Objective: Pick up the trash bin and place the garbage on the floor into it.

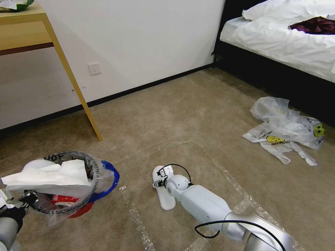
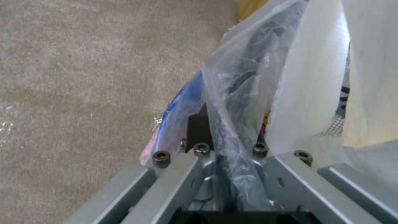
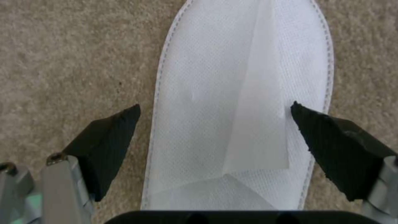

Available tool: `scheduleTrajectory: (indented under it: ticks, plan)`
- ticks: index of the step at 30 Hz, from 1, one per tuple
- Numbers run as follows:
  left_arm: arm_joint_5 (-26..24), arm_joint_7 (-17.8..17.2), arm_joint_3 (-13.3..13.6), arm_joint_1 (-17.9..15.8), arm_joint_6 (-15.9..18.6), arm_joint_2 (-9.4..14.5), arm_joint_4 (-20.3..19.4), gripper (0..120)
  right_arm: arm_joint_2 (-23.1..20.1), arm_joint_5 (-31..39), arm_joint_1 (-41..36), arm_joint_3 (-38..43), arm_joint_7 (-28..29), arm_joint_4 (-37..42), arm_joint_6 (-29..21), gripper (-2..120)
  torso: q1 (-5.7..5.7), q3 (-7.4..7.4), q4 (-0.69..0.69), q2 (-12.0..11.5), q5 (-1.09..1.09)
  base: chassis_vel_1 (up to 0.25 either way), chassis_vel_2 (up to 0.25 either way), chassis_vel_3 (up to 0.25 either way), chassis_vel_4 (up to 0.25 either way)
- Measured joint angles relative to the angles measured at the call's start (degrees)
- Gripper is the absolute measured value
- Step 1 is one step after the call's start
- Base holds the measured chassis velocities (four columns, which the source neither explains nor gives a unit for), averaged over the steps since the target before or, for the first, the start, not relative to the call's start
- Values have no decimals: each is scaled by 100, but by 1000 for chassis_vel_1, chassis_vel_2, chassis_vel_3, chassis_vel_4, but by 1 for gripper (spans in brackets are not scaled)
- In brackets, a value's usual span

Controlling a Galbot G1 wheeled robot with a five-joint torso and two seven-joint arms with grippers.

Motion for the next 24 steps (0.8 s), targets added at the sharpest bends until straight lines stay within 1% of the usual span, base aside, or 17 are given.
scheduleTrajectory:
  ticks: [11,19,21,22,23,24]
  plan:
    - [2,0,13,3,0,-16,-23,1,81,-166,15,19,-155,-253,104,92,0,0,0,0,0,0,0,0,0]
    - [15,0,22,20,0,-37,-36,1,62,-206,-8,45,-174,-245,123,92,0,0,1,0,0,0,0,0,0]
    - [18,0,28,14,-2,-36,-36,1,27,-208,-19,50,-162,-202,123,83,0,-1,-1,0,0,0,0,0,0]
    - [18,0,28,14,-2,-36,-36,1,27,-208,-19,50,-162,-202,123,83,0,-1,-1,0,0,0,0,0,0]
    - [19,0,34,12,-2,-35,-36,1,10,-208,-23,53,-156,-179,122,80,0,0,-1,0,0,0,0,0,0]
    - [22,0,40,10,-3,-34,-36,1,-21,-205,-31,56,-141,-137,118,73,0,-1,-1,0,0,0,0,0,0]
